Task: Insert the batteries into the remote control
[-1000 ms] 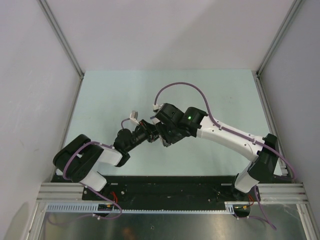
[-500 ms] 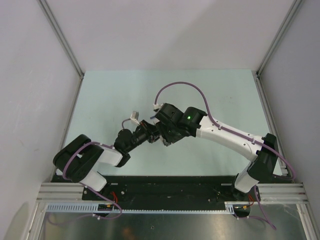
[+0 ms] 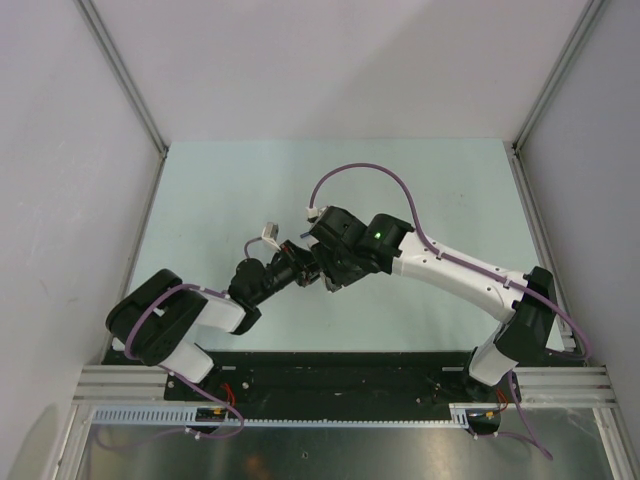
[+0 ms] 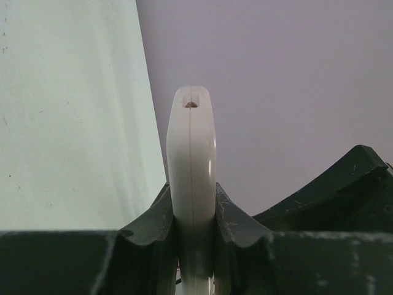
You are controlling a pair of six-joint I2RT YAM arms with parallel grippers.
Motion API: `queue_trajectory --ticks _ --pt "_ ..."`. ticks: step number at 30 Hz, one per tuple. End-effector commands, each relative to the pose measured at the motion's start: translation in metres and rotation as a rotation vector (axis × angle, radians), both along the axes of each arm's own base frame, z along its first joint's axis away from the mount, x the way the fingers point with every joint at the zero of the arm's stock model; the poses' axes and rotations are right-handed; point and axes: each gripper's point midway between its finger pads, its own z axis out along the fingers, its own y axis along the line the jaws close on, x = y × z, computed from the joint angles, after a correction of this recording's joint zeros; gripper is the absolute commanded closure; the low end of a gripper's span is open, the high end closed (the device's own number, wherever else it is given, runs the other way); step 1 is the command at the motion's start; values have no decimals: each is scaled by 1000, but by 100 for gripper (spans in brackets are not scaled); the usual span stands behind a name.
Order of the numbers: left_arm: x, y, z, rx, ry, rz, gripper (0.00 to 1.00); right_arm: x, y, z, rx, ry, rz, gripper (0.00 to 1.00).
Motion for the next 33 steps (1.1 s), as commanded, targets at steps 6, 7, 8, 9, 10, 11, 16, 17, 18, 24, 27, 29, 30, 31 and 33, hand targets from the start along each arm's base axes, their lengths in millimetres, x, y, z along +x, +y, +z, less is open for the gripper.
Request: queue_trajectory --ticks 6,7,8,9,10,11,16,17,18,24,27,29,30,31,33 --pt "-2 1 30 -75 -73 7 100 1 1 -1 -2 -7 -14 94" --pt "-1 1 29 -74 -70 7 100 0 1 0 0 -8 -16 94" --pt "-1 1 29 -74 -70 9 100 0 0 -1 -2 -6 -16 94" --pt "-1 1 29 -73 -71 9 100 -1 -1 -2 -4 -2 -18 94" --pt "-1 1 29 -74 -70 7 100 -2 -1 -3 -4 -1 -15 94" --pt "-1 1 29 -74 -70 9 100 -3 -1 -3 -4 2 -17 94" --pt "1 0 29 -74 -67 12 100 -5 -5 -6 -10 10 -21 94" --pt "1 -1 29 -74 -67 7 100 -5 -5 -6 -10 8 -21 94" --pt "0 -1 29 -74 -67 6 100 -5 -5 -6 -8 10 -20 94" --pt "0 -2 32 -82 -71 -2 100 -4 -1 -6 4 9 -16 93" --pt "-1 -4 33 -82 -73 -12 100 -3 2 -3 13 7 -14 93" --pt "-2 -6 32 -80 -68 -16 100 -3 4 -3 14 8 -12 93" --pt "-2 -6 32 -82 -65 -18 100 -3 5 -2 14 6 -11 94" --pt "-1 -7 31 -82 -63 -18 100 -3 6 -2 13 7 -10 94" --pt "-1 -8 31 -84 -60 -22 100 -3 6 -3 8 5 -7 94"
